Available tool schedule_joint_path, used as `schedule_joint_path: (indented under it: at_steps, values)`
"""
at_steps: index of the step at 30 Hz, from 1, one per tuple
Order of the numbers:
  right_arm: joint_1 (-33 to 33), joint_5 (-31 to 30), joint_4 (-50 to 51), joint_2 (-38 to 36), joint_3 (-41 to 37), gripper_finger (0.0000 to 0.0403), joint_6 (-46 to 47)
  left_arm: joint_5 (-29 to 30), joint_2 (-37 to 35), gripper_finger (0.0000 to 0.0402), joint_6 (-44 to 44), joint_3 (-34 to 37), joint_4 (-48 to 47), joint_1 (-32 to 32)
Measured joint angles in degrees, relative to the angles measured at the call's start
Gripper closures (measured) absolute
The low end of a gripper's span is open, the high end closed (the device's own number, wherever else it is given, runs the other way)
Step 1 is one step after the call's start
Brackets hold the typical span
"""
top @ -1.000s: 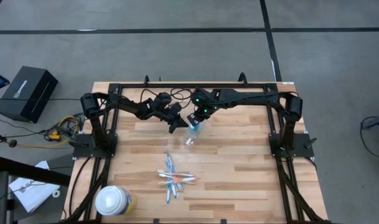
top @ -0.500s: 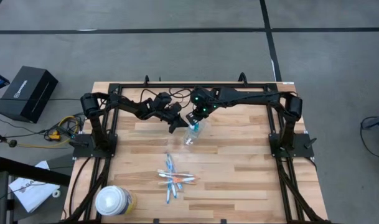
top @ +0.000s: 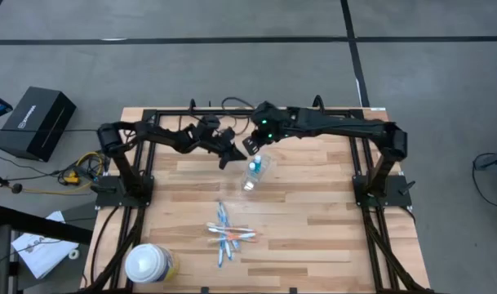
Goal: Pick & Place toothbrushing station
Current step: Put the bottom orange toothbrush into the right section of the transparent organizer
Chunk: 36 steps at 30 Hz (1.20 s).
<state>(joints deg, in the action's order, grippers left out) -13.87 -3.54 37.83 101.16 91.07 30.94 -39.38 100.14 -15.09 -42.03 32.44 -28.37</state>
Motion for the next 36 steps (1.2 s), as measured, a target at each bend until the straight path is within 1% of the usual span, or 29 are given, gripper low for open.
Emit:
schedule_joint_path:
  at_steps: [4, 7, 9, 11, 14, 16, 19, 22, 24, 28, 30, 32, 34, 36]
  values:
    - [0.0, -3.6, -1.2, -4.9, 0.0, 0.0403, 0.5, -0.1, -7.0, 0.0401, 0.0, -0.1, 0.5, -1.7]
    - [0.4, -5.1, -1.1, -8.4, 0.0, 0.0403, 1.4, -2.1, -12.7, 0.0401, -1.5, 0.0, -0.2, -3.7]
    - [1.5, -7.3, -1.6, -10.5, 0.0, 0.0403, 2.6, -3.6, -17.0, 0.0401, -3.5, 0.0, -0.6, -5.3]
    - [3.4, -8.9, -1.9, -12.0, 0.0, 0.0403, 3.5, -4.2, -21.5, 0.0401, -4.9, 0.0, -0.4, -6.4]
    - [7.5, -12.4, -0.9, -13.6, 0.0, 0.0403, 5.0, -6.1, -28.2, 0.0401, -7.4, 0.0, -2.5, -8.6]
    - [10.6, -14.7, -0.1, -14.3, 0.0, 0.0403, 7.2, -8.7, -32.9, 0.0401, -8.8, 0.0, -5.8, -10.1]
    - [15.8, -16.1, 0.9, -13.8, 0.0, 0.0403, 9.8, -12.5, -39.8, 0.0401, -10.8, 0.0, -9.5, -11.5]
    - [20.6, -16.0, 1.7, -11.6, 0.0, 0.0403, 11.3, -17.2, -45.3, 0.0398, -15.2, 0.0, -10.2, -12.0]
    - [23.3, -16.0, 1.4, -10.3, -0.1, 0.0403, 11.8, -18.4, -48.5, 0.0392, -19.5, 0.0, -9.9, -11.8]
    - [26.0, -15.9, -4.9, -7.6, -0.1, 0.0403, 10.4, -20.6, -53.1, 0.0364, -28.9, 0.0, -9.8, -10.1]
    - [26.1, -14.5, -9.0, -7.0, -0.1, 0.0399, 8.9, -19.7, -54.7, 0.0342, -33.1, 0.0, -9.5, -8.8]
    - [25.3, -11.0, -11.7, -7.1, -0.1, 0.0386, 7.7, -17.4, -55.9, 0.0318, -34.2, 0.0, -9.3, -7.3]
    - [23.9, -6.5, -14.4, -7.1, -0.1, 0.0361, 7.0, -14.6, -56.7, 0.0292, -35.2, 0.0, -8.9, -5.3]
    - [22.6, -3.1, -16.7, -7.1, -0.1, 0.0328, 5.8, -11.6, -56.8, 0.0267, -36.4, 0.0, -8.7, -3.1]
